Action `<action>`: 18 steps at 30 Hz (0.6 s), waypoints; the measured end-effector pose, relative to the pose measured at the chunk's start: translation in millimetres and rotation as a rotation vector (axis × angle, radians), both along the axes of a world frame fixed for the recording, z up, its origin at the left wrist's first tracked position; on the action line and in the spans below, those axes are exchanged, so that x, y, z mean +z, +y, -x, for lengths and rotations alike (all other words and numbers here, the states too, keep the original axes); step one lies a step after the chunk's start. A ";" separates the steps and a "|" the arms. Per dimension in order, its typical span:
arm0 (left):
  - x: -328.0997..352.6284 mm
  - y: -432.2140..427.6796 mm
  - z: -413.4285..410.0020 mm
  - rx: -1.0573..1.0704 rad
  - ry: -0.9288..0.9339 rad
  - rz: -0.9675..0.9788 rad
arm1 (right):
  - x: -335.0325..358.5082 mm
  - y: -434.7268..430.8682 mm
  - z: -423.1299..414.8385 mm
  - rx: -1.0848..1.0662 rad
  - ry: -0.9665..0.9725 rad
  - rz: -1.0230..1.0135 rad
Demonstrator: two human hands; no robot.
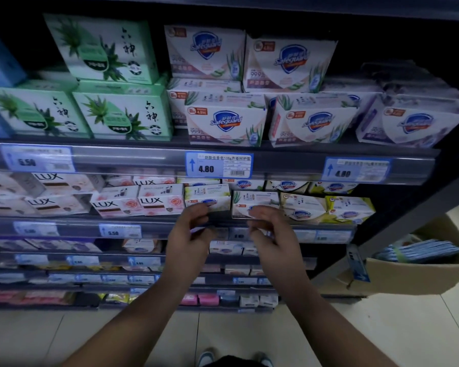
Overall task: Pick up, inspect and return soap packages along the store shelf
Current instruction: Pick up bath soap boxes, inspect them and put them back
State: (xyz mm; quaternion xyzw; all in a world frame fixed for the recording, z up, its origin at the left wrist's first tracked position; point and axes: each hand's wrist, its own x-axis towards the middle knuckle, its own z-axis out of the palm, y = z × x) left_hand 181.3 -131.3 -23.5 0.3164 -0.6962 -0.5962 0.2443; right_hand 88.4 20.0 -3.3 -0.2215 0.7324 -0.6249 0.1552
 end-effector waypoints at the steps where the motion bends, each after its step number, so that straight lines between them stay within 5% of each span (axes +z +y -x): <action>1: -1.0 -6.7 -5.1 0.054 0.006 0.004 | 2.9 -6.8 -2.3 0.037 0.000 -0.033; 10: 6.1 -39.0 -19.1 0.072 -0.043 0.223 | 30.1 -74.5 9.9 0.160 0.061 -0.377; 18: 2.0 -35.9 -17.2 0.063 -0.003 0.127 | 24.7 -77.9 -0.9 0.020 -0.118 -0.152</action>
